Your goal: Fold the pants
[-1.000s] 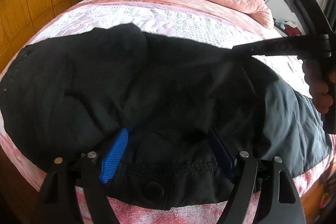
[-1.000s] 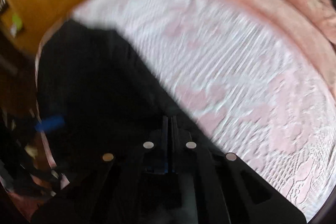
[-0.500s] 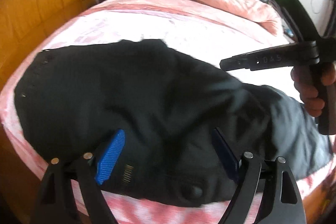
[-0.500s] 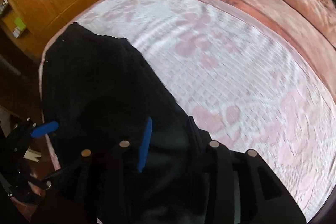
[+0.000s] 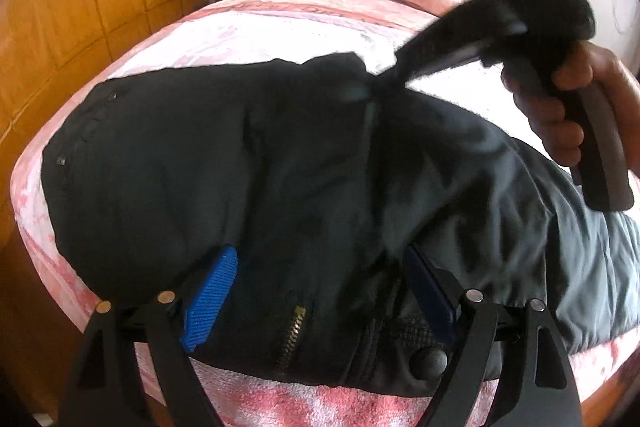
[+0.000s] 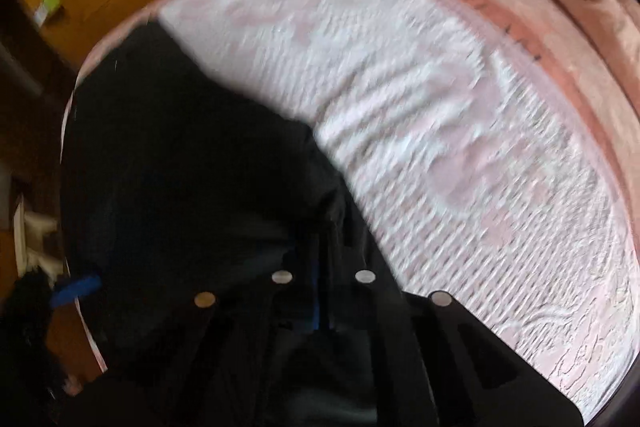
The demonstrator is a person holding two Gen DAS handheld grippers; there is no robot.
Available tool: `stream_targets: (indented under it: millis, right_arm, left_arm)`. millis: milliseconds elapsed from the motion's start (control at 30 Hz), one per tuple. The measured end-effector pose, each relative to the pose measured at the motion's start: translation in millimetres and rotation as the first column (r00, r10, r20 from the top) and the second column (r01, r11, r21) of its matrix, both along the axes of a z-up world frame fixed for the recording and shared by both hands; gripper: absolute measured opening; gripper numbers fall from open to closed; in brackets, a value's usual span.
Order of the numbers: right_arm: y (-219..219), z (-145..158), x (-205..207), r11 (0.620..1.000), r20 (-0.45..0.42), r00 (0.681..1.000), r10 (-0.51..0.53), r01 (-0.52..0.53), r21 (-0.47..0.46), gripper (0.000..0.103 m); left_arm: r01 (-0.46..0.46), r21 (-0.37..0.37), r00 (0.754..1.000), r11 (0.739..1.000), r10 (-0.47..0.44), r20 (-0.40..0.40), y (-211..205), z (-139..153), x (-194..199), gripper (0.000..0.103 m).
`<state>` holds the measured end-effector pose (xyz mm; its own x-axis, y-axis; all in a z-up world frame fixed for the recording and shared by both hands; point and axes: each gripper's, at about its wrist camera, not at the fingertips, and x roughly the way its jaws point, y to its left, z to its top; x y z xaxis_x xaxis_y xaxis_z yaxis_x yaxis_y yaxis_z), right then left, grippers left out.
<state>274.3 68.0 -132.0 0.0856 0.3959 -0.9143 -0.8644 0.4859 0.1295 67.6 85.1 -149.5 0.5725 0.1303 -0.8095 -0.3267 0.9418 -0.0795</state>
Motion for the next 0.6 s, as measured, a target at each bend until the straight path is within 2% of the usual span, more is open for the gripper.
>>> stream_targets:
  millis: [67,133,200,267,300,400,467,500,600]
  right_arm:
    - [-0.3,2.0,2.4,0.997,0.012,0.998,-0.057,0.057,0.042,0.002]
    - [1.2,-14.6,-2.7,0.998,-0.006,0.998,-0.069,0.069,0.005,0.004]
    - [-3.4,-16.7,-8.6,0.997,0.017,0.997,-0.076,0.075,0.014,0.010]
    - [-20.8,-6.9,-16.1,0.993,0.005,0.995,-0.102,0.102,0.065,0.024]
    - [-39.8,5.4,-22.4,0.984,-0.003,0.993,-0.121,0.121,0.128,0.028]
    - [-92.5,28.0,-38.3,0.966,0.024,0.983,-0.180,0.172,0.195,0.027]
    - [-151.5,40.0,-49.1,0.943,0.027,0.961,-0.274,0.264,0.202,0.027]
    - [-167.4,41.2,-50.7,0.933,0.016,0.952,-0.305,0.296,0.204,0.028]
    - [-230.7,32.6,-55.4,0.885,-0.068,0.902,-0.425,0.430,0.180,0.029]
  left_arm:
    - [-0.001,0.008,1.000,1.000,0.001,-0.014,-1.9,-3.6,1.5,0.088]
    - [0.006,0.015,1.000,1.000,-0.006,-0.013,-3.5,-5.2,2.8,0.089]
    - [0.015,0.024,1.000,1.000,-0.015,-0.018,-4.2,-5.4,3.6,0.089]
    - [0.009,0.021,1.000,1.000,-0.009,-0.022,-2.2,-2.8,0.6,0.089]
    - [0.004,0.018,1.000,1.000,-0.004,-0.023,-2.0,-0.9,0.3,0.089]
    - [0.008,-0.003,1.000,1.000,-0.008,0.009,-9.9,11.4,-3.6,0.089]
    - [0.044,-0.022,0.999,0.999,-0.043,0.033,-24.2,20.4,-0.7,0.089]
    - [0.066,-0.033,0.997,0.997,-0.065,0.044,-31.1,23.3,2.0,0.089]
    - [0.148,-0.033,0.988,0.988,-0.147,0.049,-63.5,26.0,15.6,0.089]
